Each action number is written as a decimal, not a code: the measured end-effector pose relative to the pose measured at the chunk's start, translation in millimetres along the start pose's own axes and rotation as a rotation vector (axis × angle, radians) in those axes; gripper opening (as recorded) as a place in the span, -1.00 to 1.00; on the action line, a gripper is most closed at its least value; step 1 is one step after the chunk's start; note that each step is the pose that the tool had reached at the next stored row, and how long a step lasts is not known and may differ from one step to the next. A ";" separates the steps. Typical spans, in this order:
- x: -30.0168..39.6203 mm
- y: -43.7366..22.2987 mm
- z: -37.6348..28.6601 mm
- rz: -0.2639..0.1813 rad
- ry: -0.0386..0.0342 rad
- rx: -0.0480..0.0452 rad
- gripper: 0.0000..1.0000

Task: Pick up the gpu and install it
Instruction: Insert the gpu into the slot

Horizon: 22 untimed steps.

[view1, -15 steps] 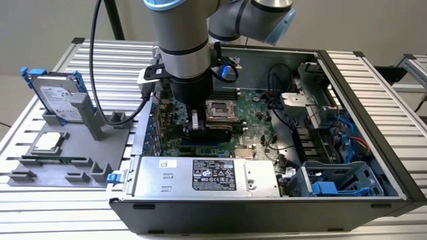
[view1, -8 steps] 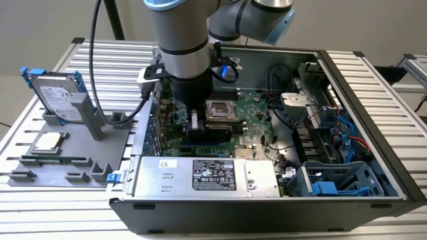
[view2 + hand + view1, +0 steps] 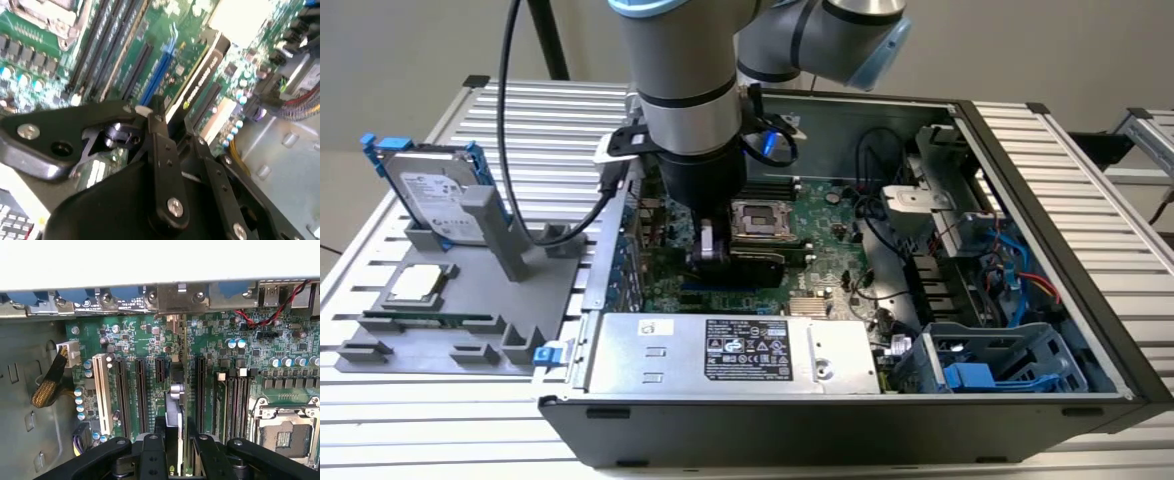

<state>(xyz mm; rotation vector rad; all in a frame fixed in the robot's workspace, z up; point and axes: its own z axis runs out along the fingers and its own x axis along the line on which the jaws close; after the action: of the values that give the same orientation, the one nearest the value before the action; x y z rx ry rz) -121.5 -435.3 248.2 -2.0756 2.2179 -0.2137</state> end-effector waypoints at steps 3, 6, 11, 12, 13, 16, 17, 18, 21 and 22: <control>-2.8 0.2 -0.1 0.004 0.0010 0.0000 -1.00; -6.1 0.4 -0.2 0.006 0.0012 0.0000 -1.00; -5.5 0.4 0.3 0.018 0.0028 0.0000 -1.00; -5.4 0.4 0.4 0.023 0.0035 0.0000 -1.00; -5.4 0.4 0.6 0.027 0.0042 -0.0002 -1.00; -5.8 0.7 1.8 0.033 0.0063 -0.0008 -1.00; -5.9 0.8 2.2 0.035 0.0066 -0.0009 -1.00; -5.9 0.8 2.4 0.036 0.0067 -0.0009 -1.00; -6.0 0.9 2.6 0.036 0.0063 -0.0008 -1.00; -6.0 0.9 2.7 0.036 0.0062 -0.0007 -1.00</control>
<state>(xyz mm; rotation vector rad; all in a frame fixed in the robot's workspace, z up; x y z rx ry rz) -121.6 -429.4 245.3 -2.0358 2.2575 -0.2167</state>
